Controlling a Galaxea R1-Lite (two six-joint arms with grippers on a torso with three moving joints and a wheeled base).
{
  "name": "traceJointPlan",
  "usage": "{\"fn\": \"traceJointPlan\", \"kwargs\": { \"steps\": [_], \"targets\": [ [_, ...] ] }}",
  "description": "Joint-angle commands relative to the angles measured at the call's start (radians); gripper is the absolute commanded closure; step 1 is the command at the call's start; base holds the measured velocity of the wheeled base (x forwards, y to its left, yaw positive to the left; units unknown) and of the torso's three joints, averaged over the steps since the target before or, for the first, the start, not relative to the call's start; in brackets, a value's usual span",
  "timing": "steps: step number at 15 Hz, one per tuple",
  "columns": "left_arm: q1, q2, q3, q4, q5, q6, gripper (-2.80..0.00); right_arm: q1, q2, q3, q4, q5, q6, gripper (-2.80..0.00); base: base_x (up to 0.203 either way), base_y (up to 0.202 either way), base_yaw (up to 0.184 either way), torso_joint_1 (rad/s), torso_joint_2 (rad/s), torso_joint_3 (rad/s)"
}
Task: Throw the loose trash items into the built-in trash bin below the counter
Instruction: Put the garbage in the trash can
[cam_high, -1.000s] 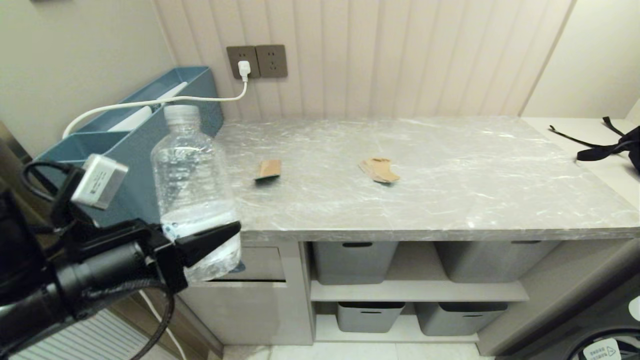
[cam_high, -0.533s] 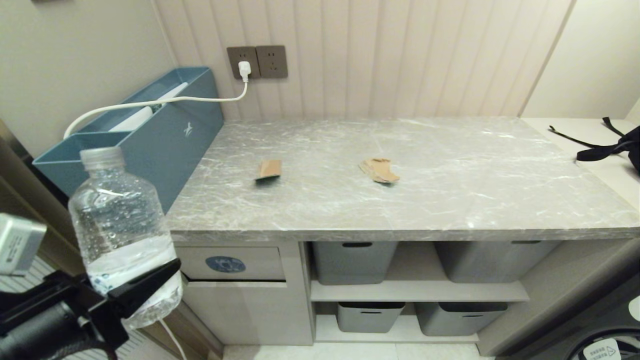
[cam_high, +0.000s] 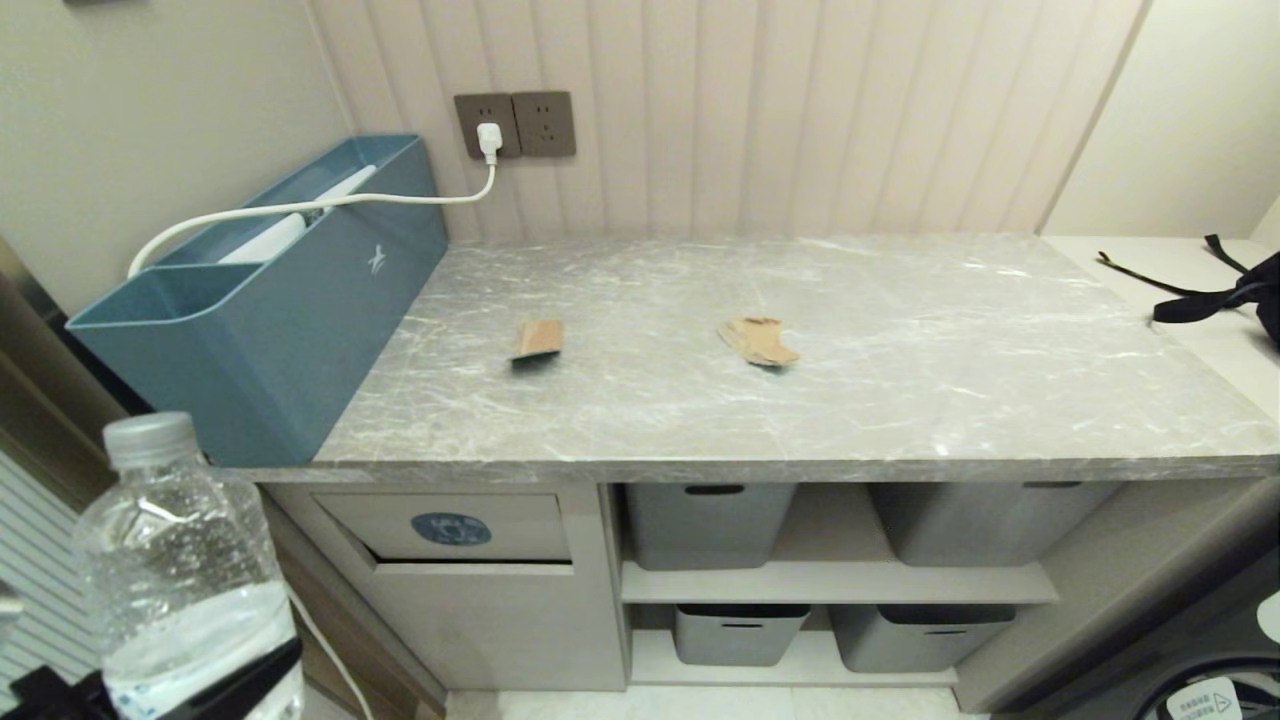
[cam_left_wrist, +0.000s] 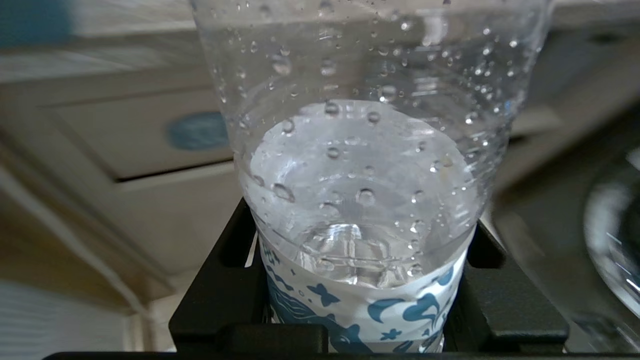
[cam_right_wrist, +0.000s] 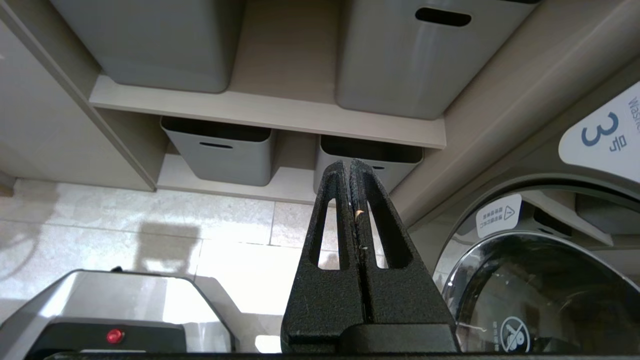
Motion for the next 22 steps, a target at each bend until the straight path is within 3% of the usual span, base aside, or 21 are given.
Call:
{"fn": "traceJointPlan", "kwargs": {
  "steps": [1, 3, 6, 8, 12, 16, 18, 19, 22],
  "targets": [
    [0.002, -0.106, 0.06, 0.032, -0.075, -0.028, 0.0, 0.0, 0.006, 0.002, 0.0, 0.002, 0.003, 0.0, 0.0, 0.0, 0.0, 0.0, 0.0, 0.0],
    [0.018, -0.182, 0.1, 0.061, -0.05, -0.077, 0.0, 0.012, 0.008, 0.0, 0.004, 0.005, 0.002, 0.0, 0.0, 0.0, 0.0, 0.0, 0.0, 0.0],
    [0.04, -0.294, 0.105, 0.197, 0.073, -0.154, 0.0, 0.16, -0.007, -0.004, 0.097, -0.056, -0.024, 0.0, 0.0, 0.0, 0.0, 0.0, 0.0, 0.0],
    [0.043, -0.336, 0.105, 0.238, 0.139, -0.193, 0.0, 0.167, -0.062, -0.009, 0.12, -0.07, -0.028, 0.0, 0.0, 0.0, 0.0, 0.0, 0.0, 0.0],
    [0.044, -0.34, 0.105, 0.239, 0.141, -0.101, 0.0, 0.166, -0.28, -0.004, 0.108, -0.076, -0.007, 0.0, 0.0, 0.0, 0.0, 0.0, 0.0, 0.0],
    [0.03, -0.333, 0.103, 0.23, 0.135, -0.092, 0.0, 0.166, -0.276, 0.004, 0.086, -0.072, 0.025, 0.0, 0.0, 0.0, 0.0, 0.0, 0.0, 0.0],
    [0.025, -0.333, 0.1, 0.238, 0.125, -0.05, 0.0, 0.166, -0.275, 0.005, 0.086, -0.074, 0.029, 0.0, 0.0, 0.0, 0.0, 0.0, 0.0, 0.0],
    [0.024, -0.339, 0.101, 0.238, 0.104, -0.01, 0.0, 0.166, -0.275, 0.005, 0.086, -0.072, 0.029, 0.0, 0.0, 0.0, 0.0, 0.0, 0.0, 0.0],
    [0.023, -0.394, 0.088, 0.231, -0.045, 0.102, 0.0, 0.166, -0.275, 0.006, 0.086, -0.07, 0.029, 0.0, 0.0, 0.0, 0.0, 0.0, 0.0, 0.0]
  ]
}}
